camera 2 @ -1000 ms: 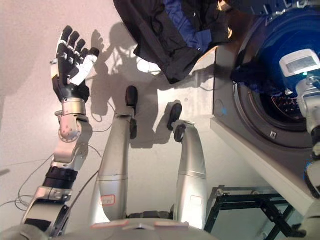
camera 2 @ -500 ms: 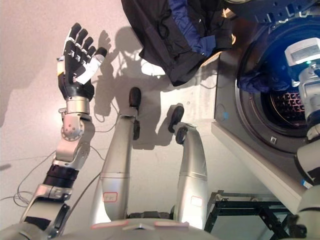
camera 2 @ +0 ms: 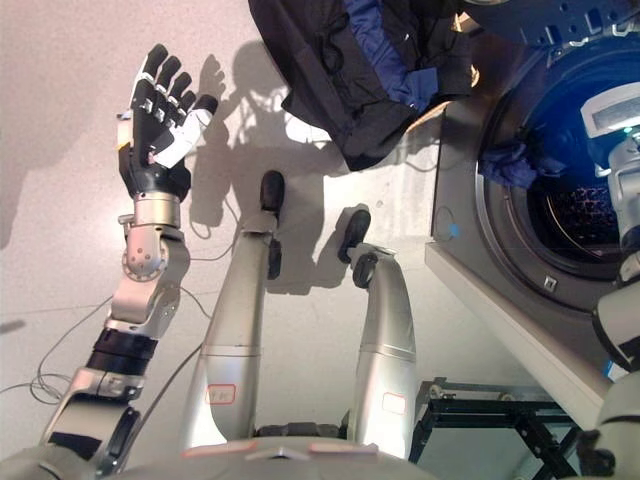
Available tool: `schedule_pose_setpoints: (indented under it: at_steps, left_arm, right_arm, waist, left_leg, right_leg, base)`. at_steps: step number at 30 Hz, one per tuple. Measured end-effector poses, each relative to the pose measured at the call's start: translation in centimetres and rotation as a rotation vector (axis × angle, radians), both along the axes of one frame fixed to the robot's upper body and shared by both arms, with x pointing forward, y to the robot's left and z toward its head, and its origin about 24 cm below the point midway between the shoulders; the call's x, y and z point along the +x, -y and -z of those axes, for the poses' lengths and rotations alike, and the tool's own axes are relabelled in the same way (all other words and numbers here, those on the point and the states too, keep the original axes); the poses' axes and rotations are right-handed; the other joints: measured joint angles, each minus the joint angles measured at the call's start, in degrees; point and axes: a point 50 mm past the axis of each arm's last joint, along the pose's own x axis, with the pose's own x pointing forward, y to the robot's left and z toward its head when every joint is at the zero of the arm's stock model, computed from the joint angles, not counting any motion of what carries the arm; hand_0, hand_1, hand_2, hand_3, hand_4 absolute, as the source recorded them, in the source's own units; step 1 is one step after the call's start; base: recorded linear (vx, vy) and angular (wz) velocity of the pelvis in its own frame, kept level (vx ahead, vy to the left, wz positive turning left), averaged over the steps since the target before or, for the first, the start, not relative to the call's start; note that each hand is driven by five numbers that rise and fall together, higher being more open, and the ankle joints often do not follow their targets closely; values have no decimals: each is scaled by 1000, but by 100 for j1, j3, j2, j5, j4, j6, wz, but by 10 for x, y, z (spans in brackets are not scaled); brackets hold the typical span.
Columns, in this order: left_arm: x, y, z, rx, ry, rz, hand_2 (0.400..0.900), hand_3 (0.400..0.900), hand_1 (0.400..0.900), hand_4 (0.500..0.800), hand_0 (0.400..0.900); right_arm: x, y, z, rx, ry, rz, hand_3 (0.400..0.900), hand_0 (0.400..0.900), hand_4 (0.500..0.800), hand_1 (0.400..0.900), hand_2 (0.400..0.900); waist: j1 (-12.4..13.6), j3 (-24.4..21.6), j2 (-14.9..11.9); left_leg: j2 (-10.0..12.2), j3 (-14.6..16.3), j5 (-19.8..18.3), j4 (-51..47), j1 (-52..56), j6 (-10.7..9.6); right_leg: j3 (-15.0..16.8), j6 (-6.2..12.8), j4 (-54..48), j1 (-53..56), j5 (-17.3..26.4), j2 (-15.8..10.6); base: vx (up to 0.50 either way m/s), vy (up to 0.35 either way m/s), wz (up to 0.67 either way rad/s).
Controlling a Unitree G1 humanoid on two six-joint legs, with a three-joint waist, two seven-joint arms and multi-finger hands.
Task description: Put the clothes in the basket into the washing machine.
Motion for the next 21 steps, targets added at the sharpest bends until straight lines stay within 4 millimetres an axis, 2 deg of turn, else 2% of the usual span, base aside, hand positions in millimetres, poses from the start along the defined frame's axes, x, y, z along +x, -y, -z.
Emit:
schedule_pose_setpoints:
  at_steps: [14,18,21]
  left_arm:
    - [0,1,0,4,0,7,900,900,900,800,900]
    - [1,6,0,8,1,28,900,900,900,800,900]
    - [3,12,0,10,-2,50,900,900,900,800,900]
  right_arm:
    - [-4,5,6,-26,-43,26,900,900,800,900,900]
    - [15,-19,-4,43,35,-49,900,900,800,900,900]
    - [39,-55,-2,230,142,-122,900,900,800,900,900]
  waist:
    - [18,0,0]
    - [25,0,0]
    - [30,0,-3]
  left_leg:
    - [3,4,0,-13,27,-2]
    - [14,6,-5,-5,19,-15]
    - [32,4,-10,-2,81,-30]
  right_leg:
    - [5,-1,-22,27,0,7]
    - [33,-2,-6,-3,1,33]
    - [37,-13,-8,59,6,54]
  base:
    - [-3,3,-1]
    - [0,0,0]
    - [0,0,0]
